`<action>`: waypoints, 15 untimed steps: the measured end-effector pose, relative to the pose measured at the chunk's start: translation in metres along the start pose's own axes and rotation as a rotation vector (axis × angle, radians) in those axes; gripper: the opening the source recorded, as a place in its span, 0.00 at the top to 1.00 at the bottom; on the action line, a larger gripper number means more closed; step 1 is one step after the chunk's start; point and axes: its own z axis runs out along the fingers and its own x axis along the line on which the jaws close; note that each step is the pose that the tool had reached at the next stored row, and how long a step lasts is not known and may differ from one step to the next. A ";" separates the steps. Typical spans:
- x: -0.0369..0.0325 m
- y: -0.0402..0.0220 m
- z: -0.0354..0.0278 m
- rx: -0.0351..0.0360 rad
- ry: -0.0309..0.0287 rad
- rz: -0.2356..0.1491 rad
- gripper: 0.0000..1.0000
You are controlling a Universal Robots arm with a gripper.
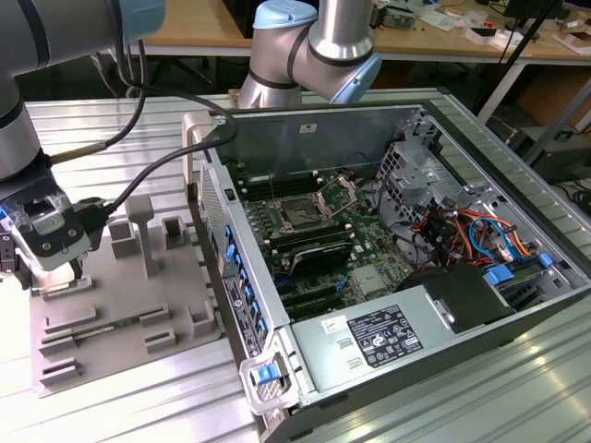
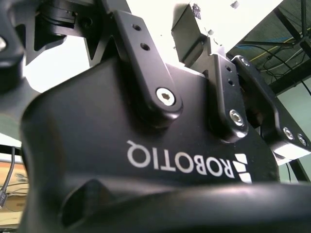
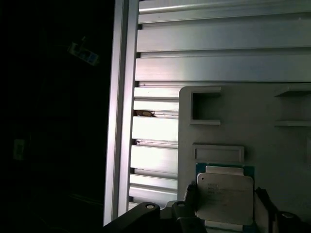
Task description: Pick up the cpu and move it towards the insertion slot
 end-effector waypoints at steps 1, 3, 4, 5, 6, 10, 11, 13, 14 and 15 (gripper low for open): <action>0.0000 0.0000 -0.0007 0.0000 0.0000 0.000 0.47; 0.0000 0.0000 -0.0025 0.0000 0.0000 0.000 0.47; 0.0000 0.0000 -0.0036 0.0000 0.0000 0.000 0.47; 0.0000 0.0000 -0.0042 0.0000 0.0000 0.000 0.47; 0.0000 0.0000 -0.0053 0.0000 0.0000 0.000 0.47; 0.0000 0.0001 -0.0101 0.0000 0.0000 0.000 0.47; 0.0000 0.0001 -0.0108 0.0000 0.0000 0.000 0.47; 0.0000 0.0001 -0.0124 0.0000 0.0000 0.000 0.47; 0.0000 0.0001 -0.0131 0.0000 0.0000 0.000 0.47; 0.0000 0.0001 -0.0142 0.0001 0.0001 0.000 0.47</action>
